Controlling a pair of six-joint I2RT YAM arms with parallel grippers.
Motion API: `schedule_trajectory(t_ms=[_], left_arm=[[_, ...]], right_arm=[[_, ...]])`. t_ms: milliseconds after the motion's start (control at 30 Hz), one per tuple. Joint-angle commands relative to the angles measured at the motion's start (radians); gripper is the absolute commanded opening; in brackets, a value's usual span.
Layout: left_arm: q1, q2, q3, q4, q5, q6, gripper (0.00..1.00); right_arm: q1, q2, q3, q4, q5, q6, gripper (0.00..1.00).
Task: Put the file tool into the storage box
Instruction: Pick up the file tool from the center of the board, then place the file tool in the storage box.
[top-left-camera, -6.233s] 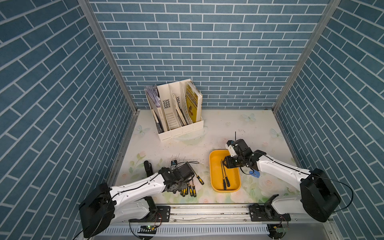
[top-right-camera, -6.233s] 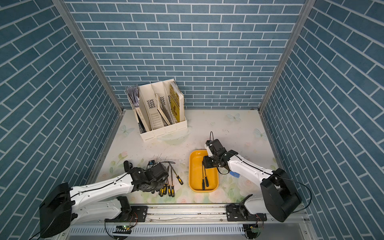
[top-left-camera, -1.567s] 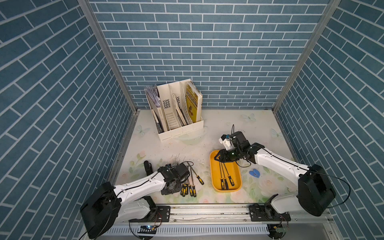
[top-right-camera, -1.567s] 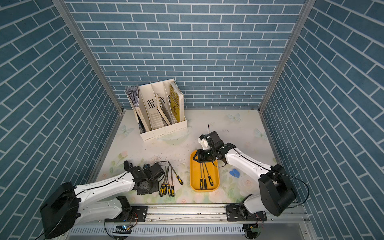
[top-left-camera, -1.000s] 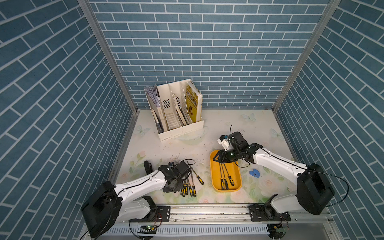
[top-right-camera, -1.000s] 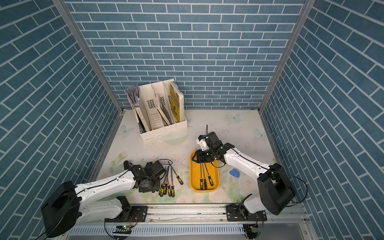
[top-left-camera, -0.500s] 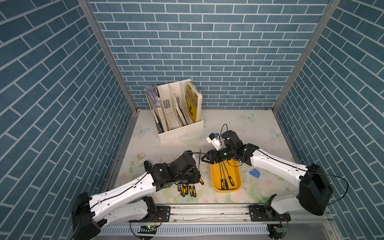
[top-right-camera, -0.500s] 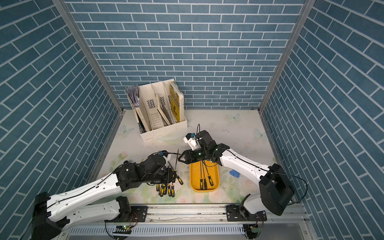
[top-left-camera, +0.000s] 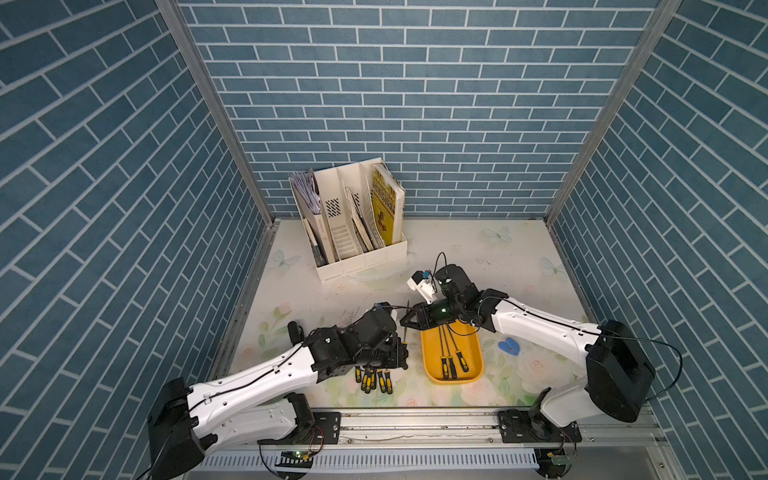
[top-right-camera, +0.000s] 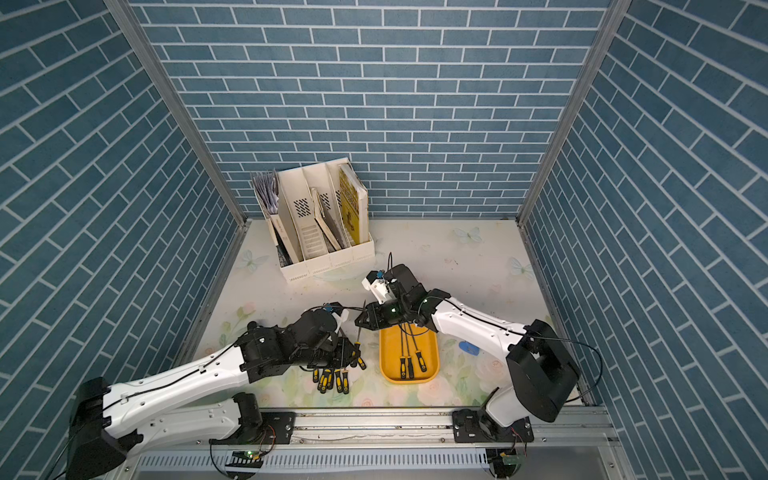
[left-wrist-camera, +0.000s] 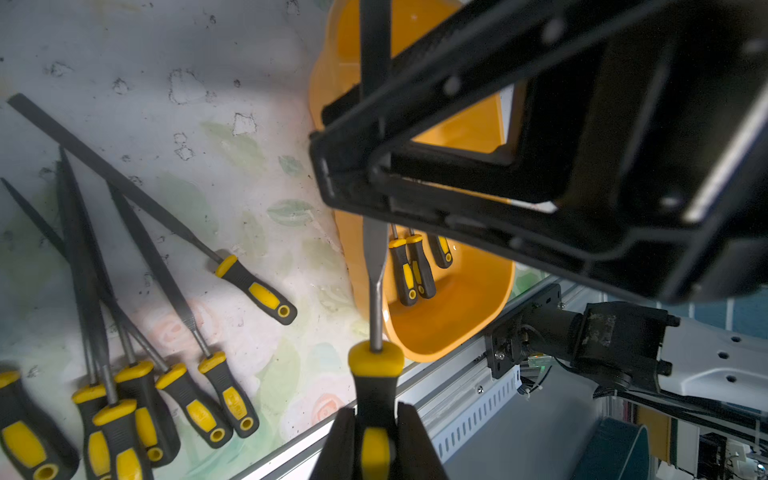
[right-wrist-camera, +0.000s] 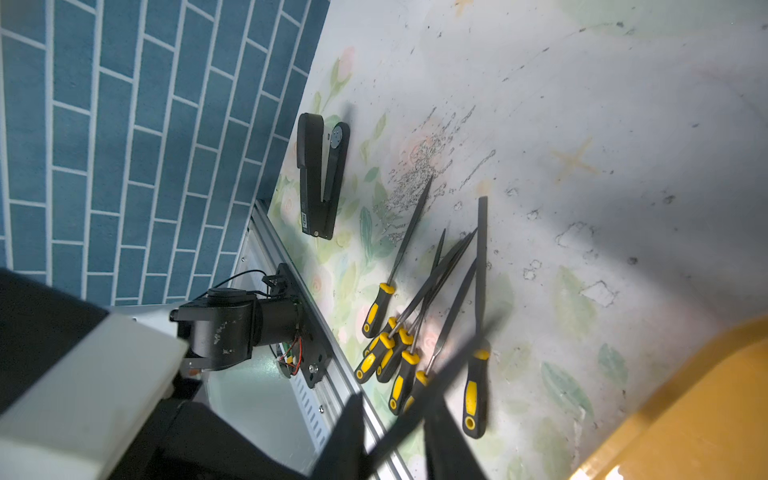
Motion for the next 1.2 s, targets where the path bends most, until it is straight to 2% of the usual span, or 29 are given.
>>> schedule_trajectory(t_ms=[0,67,100,133,167,233,333,467,1167], left_arm=[[-0.009,-0.011,0.002,0.031,0.023,0.004,0.02],[-0.008,-0.024,0.002,0.031,0.02,0.005,0.05],[-0.006,-0.034,0.006,0.023,0.004,0.003,0.2],[-0.006,-0.042,0.014,0.004,-0.023,-0.001,0.51],[-0.005,-0.05,0.02,-0.014,-0.044,-0.007,0.72],[-0.003,-0.062,0.028,-0.06,-0.088,-0.014,0.89],[0.0,-0.078,0.022,-0.106,-0.127,-0.03,0.91],[0.012,-0.103,0.004,-0.157,-0.181,-0.056,0.92],[0.042,-0.12,-0.027,-0.218,-0.256,-0.094,0.92]], right_arm=[[0.005,0.005,0.018,-0.012,0.021,-0.028,0.1],[0.002,-0.002,0.034,-0.055,0.041,-0.055,0.03],[-0.002,-0.007,0.041,-0.09,0.059,-0.074,0.01],[-0.011,-0.014,0.044,-0.128,0.078,-0.093,0.0],[-0.024,-0.018,0.048,-0.16,0.09,-0.109,0.0],[-0.059,-0.028,0.049,-0.235,0.12,-0.143,0.0],[-0.105,-0.024,0.046,-0.305,0.16,-0.186,0.0],[-0.113,0.034,0.063,-0.363,0.199,-0.228,0.0],[-0.108,0.145,-0.122,-0.161,0.15,-0.128,0.0]])
